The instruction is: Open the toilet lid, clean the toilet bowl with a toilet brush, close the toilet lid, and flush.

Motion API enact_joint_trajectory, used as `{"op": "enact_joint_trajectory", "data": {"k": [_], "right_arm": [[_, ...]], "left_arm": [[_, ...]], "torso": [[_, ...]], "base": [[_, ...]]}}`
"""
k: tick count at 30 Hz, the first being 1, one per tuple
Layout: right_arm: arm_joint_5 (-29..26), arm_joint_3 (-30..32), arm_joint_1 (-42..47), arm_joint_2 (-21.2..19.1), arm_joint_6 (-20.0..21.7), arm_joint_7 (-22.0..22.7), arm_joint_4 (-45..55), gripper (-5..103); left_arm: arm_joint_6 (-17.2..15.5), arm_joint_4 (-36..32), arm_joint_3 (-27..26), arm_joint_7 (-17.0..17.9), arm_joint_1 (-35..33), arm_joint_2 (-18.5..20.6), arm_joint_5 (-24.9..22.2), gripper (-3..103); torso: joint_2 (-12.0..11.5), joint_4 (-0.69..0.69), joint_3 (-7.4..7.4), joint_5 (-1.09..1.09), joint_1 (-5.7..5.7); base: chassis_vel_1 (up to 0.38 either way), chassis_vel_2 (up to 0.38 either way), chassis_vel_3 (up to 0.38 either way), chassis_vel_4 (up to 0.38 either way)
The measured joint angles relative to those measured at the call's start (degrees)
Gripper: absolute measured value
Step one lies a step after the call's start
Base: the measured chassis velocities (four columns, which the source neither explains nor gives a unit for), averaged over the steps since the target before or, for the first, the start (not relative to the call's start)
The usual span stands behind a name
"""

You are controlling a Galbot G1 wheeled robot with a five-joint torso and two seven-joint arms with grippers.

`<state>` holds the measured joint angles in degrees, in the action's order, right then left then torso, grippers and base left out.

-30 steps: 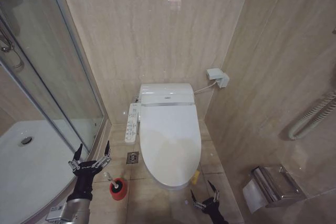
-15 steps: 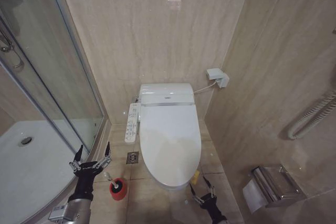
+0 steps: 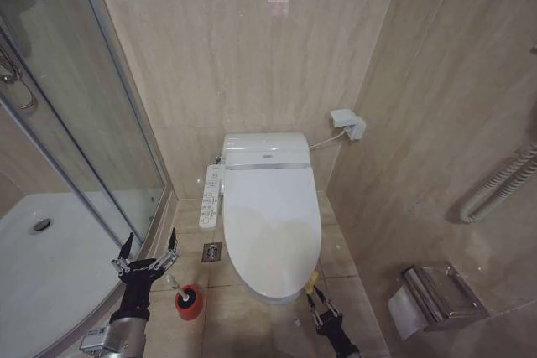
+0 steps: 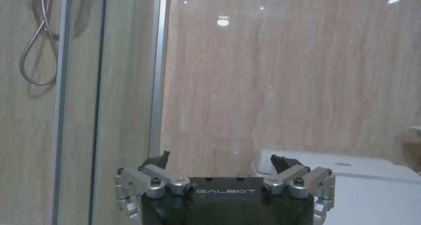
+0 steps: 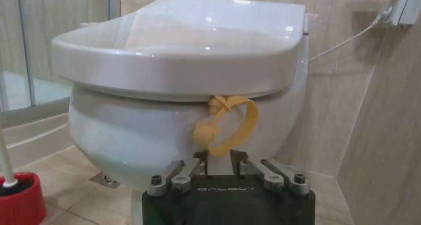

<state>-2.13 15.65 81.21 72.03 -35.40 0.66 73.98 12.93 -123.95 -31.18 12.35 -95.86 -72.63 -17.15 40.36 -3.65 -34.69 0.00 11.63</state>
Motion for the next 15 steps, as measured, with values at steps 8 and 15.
{"op": "enact_joint_trajectory", "data": {"k": [8,15], "right_arm": [[0.02,0.61,1.38,-0.45,-0.1,-0.2,1.4,5],[0.12,1.31,3.3,-0.94,-0.41,-0.33,3.23,1]], "left_arm": [[0.03,-0.01,0.05,0.0,0.11,0.17,0.01,100],[0.03,0.19,0.66,-0.02,0.52,0.12,0.02,100]], "torso": [[0.0,-0.02,0.0,0.0,0.0],[0.0,-0.02,0.0,0.0,0.0]], "base": [[0.0,0.0,0.0,0.0],[0.0,0.0,0.0,0.0]]}}
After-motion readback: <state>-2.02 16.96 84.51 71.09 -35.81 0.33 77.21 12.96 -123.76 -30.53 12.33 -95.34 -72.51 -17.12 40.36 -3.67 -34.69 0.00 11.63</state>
